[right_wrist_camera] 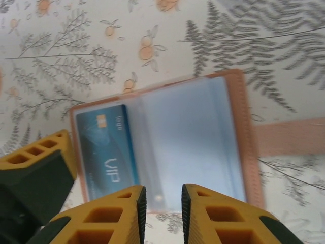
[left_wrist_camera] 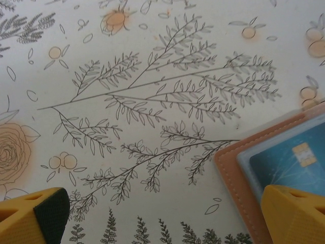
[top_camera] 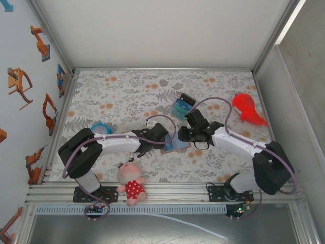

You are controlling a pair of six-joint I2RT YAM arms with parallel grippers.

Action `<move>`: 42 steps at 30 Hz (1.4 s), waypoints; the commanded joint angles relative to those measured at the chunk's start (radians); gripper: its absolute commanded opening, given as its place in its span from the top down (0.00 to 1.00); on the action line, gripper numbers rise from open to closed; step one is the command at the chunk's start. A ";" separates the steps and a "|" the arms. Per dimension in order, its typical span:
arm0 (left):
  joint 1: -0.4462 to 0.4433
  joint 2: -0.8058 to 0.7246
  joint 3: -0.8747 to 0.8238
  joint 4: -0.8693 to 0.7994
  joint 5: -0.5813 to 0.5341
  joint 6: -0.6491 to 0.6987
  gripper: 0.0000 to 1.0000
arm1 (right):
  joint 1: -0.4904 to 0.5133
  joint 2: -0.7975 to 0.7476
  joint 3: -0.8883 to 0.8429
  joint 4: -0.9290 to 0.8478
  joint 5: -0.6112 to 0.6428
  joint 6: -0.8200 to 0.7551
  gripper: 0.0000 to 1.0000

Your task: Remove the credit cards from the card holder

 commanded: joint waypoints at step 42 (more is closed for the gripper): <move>-0.006 0.074 0.026 -0.093 -0.079 0.007 0.03 | -0.085 0.312 -0.037 0.328 -0.387 0.083 0.88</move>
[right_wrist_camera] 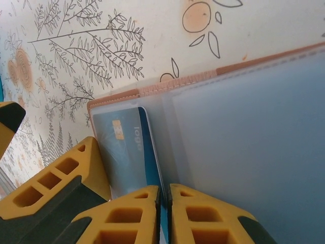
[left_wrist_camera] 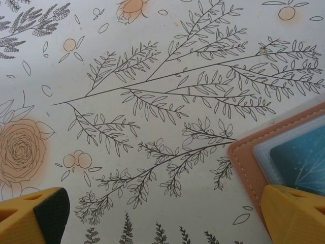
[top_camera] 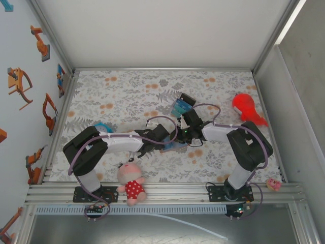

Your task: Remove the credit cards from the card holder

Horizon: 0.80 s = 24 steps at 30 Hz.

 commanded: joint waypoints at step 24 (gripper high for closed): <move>-0.008 0.031 0.020 -0.049 -0.016 0.008 0.03 | -0.012 0.018 -0.054 0.122 -0.131 0.007 0.88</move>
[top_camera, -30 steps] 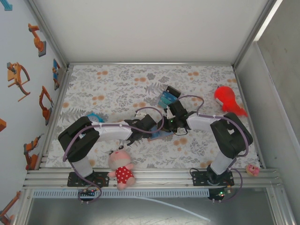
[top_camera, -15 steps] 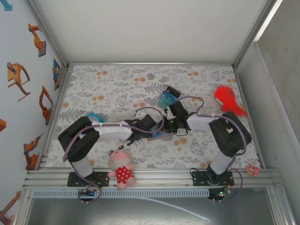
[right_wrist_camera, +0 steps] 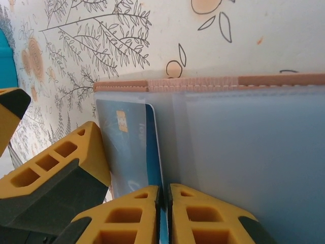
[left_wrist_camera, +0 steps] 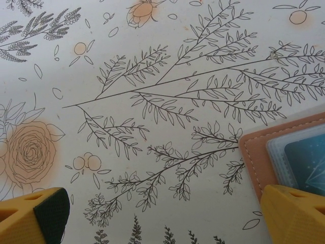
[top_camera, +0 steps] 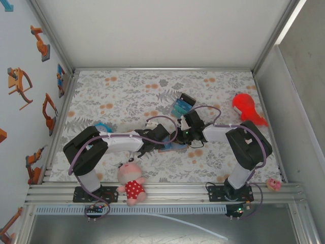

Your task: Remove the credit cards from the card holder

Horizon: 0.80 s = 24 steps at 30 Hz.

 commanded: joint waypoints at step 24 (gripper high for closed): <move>-0.026 0.038 0.037 -0.055 0.004 0.002 0.03 | 0.004 0.019 -0.020 0.076 -0.069 0.012 1.00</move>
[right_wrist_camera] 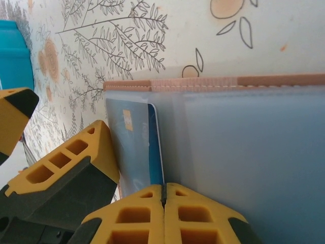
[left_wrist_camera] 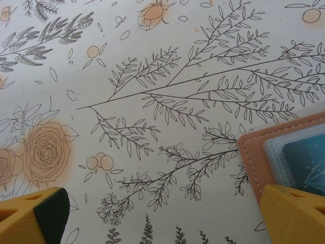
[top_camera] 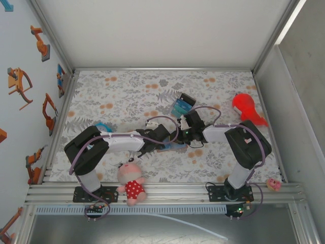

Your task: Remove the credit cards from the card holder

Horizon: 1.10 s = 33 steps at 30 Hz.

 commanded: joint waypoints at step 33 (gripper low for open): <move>-0.002 -0.009 0.006 -0.029 0.014 0.009 0.03 | -0.026 -0.099 0.034 -0.206 0.130 -0.119 1.00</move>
